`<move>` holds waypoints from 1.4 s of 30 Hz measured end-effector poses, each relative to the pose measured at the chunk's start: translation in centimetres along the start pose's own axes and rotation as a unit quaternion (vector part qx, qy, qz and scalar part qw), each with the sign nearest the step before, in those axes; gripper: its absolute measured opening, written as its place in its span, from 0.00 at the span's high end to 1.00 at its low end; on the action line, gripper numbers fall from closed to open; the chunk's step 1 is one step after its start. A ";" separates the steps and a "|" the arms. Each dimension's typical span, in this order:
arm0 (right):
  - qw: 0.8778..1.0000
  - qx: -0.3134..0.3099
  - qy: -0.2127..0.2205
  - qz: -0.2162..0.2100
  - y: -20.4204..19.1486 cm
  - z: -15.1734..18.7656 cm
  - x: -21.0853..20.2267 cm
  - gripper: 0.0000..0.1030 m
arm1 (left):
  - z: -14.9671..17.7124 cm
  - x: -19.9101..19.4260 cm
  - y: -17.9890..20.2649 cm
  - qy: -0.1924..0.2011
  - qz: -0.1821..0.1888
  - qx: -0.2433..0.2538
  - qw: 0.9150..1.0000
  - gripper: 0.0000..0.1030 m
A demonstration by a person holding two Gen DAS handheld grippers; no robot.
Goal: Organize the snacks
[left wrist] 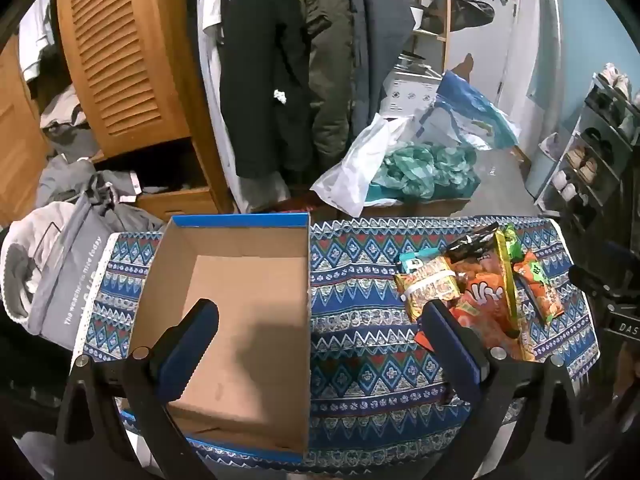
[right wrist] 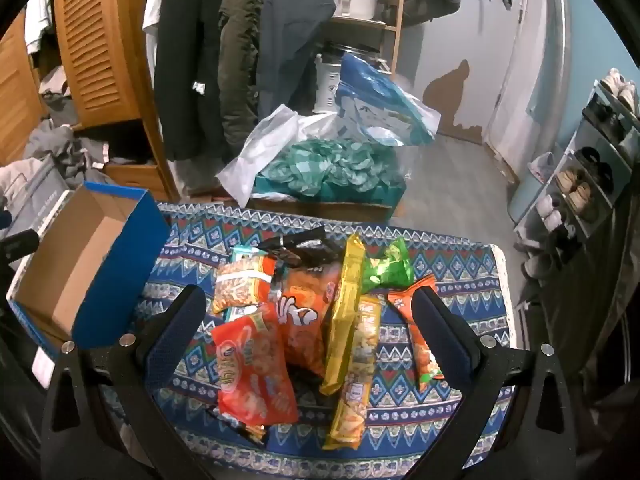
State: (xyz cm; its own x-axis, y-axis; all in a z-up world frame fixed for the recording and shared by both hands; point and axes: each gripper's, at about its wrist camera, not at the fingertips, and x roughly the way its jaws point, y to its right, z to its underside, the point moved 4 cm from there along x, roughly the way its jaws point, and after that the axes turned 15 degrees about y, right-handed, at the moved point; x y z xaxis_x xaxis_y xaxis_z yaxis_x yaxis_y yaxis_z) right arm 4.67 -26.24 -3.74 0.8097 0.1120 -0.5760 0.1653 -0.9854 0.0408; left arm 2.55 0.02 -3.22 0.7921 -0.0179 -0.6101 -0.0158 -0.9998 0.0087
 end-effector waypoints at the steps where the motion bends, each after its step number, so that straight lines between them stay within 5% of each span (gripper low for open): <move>1: 1.000 0.000 0.000 0.000 0.0 0.0 0.0 0.02 | 0.0 0.1 -0.1 -0.001 0.003 -0.002 1.000 0.00; 42: 1.000 -0.001 -0.004 -0.001 0.1 0.2 0.0 0.02 | 0.2 -0.3 0.0 0.024 0.001 -0.010 1.000 0.01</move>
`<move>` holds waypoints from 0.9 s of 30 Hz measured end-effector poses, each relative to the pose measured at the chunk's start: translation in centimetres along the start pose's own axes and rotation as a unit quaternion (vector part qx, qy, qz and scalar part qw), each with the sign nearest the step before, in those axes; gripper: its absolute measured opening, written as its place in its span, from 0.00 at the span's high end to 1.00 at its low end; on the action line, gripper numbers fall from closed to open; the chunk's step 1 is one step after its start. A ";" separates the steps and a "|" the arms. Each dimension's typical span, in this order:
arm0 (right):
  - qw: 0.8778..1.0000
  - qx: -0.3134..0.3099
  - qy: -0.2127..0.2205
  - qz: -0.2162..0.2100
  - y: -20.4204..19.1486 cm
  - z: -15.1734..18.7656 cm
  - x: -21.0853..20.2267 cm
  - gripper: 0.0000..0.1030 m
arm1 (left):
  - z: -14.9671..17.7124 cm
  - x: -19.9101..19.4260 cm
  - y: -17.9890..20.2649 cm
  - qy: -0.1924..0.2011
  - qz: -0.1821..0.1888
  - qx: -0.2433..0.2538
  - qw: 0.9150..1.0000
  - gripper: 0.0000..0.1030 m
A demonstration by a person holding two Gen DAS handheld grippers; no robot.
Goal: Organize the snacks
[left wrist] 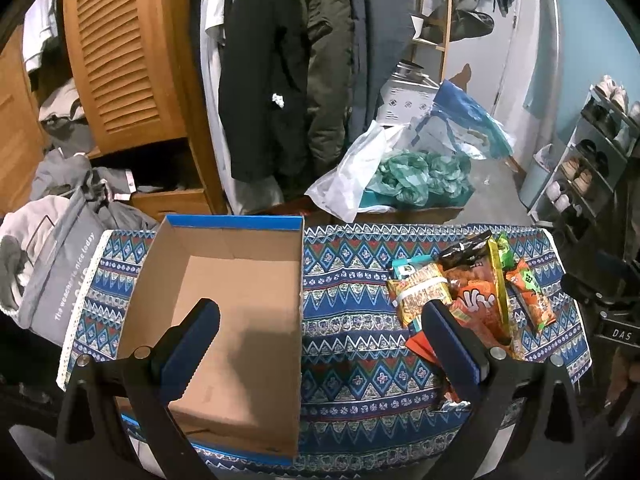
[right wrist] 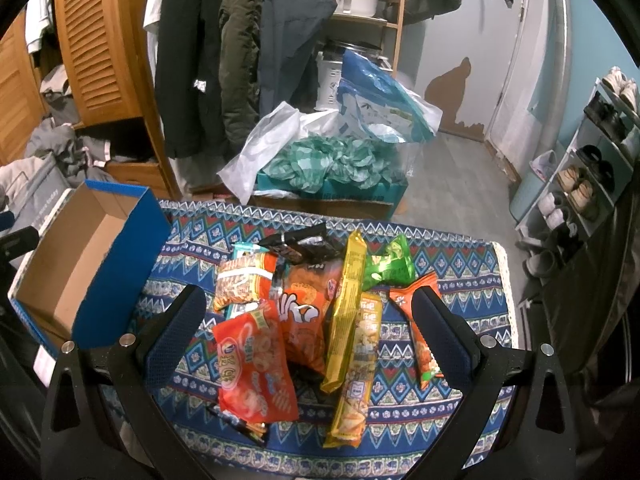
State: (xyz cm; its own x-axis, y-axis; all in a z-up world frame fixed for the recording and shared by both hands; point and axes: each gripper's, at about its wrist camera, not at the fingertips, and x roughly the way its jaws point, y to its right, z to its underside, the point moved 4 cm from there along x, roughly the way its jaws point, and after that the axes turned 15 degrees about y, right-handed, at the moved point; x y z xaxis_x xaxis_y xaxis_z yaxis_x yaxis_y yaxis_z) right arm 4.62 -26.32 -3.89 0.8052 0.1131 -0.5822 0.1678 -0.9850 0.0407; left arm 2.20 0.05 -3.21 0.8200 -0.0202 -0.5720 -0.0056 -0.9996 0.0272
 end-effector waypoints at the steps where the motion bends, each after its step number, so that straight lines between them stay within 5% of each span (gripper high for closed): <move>1: 1.000 0.000 0.000 0.000 0.0 0.0 0.0 0.02 | 0.0 0.0 0.0 0.000 0.001 -0.001 1.000 0.01; 27: 1.000 0.002 -0.001 0.001 0.4 0.1 -0.1 0.02 | 0.7 0.8 -0.8 -0.023 -0.004 -0.033 0.999 0.08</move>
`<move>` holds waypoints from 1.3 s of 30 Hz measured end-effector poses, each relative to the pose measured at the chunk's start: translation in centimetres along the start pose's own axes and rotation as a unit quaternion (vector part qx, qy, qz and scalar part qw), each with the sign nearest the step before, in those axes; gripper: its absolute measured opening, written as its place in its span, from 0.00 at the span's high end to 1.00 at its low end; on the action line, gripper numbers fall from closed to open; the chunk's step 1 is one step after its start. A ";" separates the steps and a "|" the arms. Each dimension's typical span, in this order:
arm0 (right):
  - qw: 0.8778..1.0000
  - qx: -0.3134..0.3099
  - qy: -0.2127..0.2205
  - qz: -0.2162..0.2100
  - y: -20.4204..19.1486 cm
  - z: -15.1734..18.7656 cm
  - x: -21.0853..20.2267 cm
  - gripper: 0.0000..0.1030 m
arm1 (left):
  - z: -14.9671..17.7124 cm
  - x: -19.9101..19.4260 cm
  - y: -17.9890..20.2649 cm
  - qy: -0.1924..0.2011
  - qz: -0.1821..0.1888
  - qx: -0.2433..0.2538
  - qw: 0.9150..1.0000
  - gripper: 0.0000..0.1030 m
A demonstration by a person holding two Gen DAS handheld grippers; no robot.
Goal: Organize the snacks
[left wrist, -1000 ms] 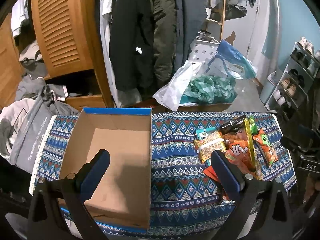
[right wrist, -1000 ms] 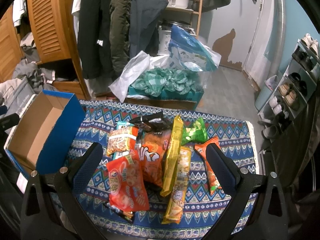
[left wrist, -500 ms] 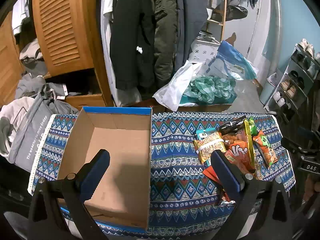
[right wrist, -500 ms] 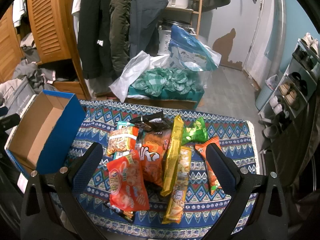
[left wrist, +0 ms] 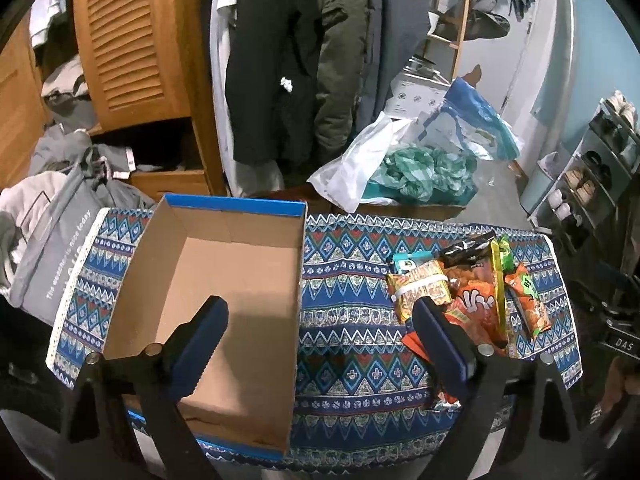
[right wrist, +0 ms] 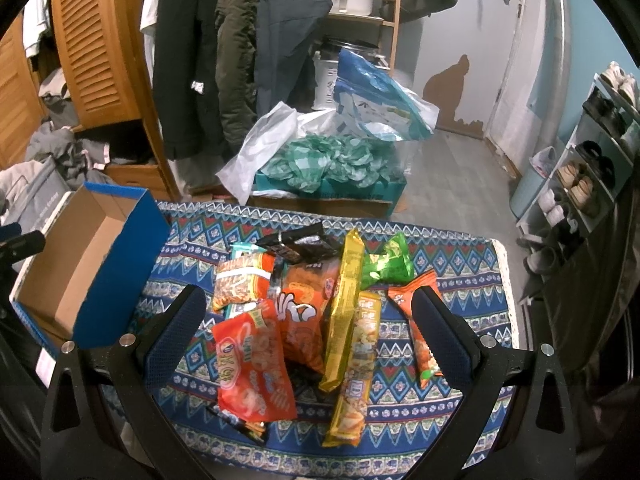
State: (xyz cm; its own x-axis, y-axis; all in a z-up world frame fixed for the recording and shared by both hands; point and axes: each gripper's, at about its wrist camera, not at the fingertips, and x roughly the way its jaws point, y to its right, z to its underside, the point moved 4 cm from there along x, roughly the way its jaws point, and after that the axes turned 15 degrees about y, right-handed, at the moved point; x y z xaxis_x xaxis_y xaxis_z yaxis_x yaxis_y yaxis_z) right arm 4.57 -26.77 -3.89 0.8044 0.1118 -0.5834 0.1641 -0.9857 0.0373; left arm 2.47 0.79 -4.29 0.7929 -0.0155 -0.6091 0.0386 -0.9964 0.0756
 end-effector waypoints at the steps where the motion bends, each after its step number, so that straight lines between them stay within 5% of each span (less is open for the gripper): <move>1: 1.000 0.001 0.000 -0.001 -0.2 0.2 0.0 0.02 | 0.1 0.0 0.0 -0.001 -0.001 -0.001 1.000 0.08; 39: 1.000 0.023 0.004 0.003 2.5 -0.1 -0.7 0.02 | 0.6 1.8 2.2 -0.033 0.009 0.003 0.999 0.08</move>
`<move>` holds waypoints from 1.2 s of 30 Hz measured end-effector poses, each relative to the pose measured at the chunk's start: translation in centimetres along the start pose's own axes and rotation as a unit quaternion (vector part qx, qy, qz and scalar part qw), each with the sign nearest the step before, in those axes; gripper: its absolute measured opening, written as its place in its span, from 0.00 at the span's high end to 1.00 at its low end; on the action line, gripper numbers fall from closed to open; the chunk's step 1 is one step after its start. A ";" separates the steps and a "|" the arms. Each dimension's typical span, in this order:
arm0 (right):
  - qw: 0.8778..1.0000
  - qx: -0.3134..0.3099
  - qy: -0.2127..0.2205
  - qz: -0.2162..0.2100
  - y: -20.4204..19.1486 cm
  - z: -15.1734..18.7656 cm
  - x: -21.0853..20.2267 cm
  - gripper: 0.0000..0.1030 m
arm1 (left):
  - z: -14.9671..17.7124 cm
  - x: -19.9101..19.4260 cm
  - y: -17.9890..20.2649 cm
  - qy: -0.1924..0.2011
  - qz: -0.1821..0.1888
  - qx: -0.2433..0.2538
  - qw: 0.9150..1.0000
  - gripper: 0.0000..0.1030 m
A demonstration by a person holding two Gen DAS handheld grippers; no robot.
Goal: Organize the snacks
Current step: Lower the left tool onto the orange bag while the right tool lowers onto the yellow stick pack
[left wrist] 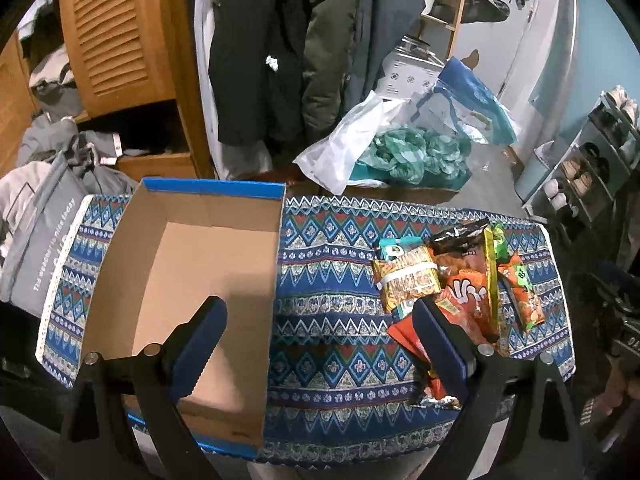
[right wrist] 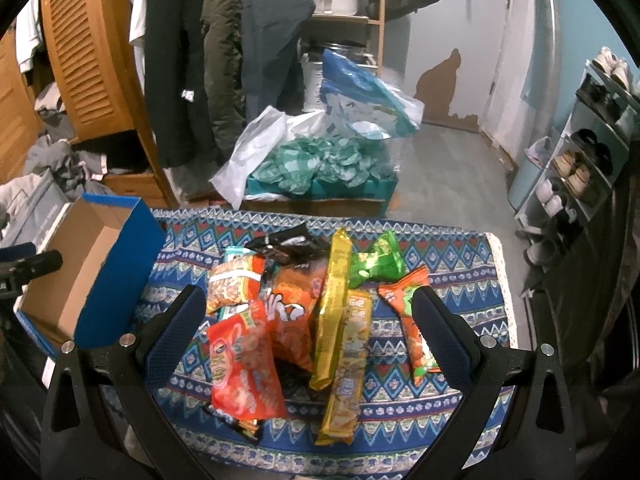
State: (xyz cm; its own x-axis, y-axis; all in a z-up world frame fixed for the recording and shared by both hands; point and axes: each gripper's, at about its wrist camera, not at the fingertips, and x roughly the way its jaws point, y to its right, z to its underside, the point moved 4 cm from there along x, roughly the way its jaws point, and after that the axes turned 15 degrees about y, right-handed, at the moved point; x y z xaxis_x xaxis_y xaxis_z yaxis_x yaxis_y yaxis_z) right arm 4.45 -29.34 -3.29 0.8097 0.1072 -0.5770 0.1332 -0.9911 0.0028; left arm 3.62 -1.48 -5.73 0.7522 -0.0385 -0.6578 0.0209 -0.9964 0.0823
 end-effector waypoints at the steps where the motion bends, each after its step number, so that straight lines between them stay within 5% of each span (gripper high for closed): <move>1: 1.000 0.002 0.001 0.002 0.4 0.0 -0.1 0.02 | 0.0 0.1 0.3 -0.001 -0.004 0.007 1.000 0.08; 25: 0.995 0.036 -0.082 0.042 6.6 6.0 3.2 0.02 | 3.5 6.3 11.9 -0.098 0.022 0.118 0.988 0.08; 36: 0.985 0.046 -0.162 0.032 7.6 11.2 6.8 0.08 | 5.9 10.8 14.7 -0.163 0.028 0.077 0.983 0.08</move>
State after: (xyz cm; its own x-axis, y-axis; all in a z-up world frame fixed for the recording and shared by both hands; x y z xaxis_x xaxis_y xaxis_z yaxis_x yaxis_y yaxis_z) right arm 4.61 -37.07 -16.32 0.5885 0.0289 -0.8080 0.0233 -0.9996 -0.0187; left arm 8.16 -17.02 -15.97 0.4969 -0.0919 -0.8629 -0.1334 -0.9907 0.0287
